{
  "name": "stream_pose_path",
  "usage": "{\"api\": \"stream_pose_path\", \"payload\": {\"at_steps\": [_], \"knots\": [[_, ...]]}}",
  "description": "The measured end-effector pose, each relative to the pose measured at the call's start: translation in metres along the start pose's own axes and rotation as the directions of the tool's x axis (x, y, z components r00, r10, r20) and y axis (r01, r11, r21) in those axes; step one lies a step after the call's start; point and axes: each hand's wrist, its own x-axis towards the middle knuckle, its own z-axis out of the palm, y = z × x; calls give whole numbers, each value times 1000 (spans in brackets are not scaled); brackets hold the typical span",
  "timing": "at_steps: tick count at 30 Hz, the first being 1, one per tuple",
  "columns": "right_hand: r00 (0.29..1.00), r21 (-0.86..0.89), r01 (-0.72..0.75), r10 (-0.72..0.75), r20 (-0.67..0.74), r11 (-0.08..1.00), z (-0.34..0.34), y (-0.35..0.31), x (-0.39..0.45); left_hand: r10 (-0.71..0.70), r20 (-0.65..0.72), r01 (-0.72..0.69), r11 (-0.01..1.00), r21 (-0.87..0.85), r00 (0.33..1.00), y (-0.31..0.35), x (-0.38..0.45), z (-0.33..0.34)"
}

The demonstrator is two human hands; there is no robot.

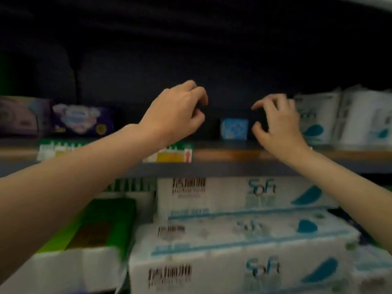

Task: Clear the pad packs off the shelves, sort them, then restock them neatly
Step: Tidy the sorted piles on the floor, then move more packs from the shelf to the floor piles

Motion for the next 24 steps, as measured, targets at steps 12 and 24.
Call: {"api": "stream_pose_path", "payload": {"at_steps": [12, 24], "knots": [[603, -320, 107, 195, 773, 941, 134, 88, 113, -355, 271, 279, 918, 280, 895, -57, 32, 95], [662, -314, 117, 161, 732, 942, 142, 97, 121, -361, 282, 295, 922, 252, 889, -60, 28, 102]]}}
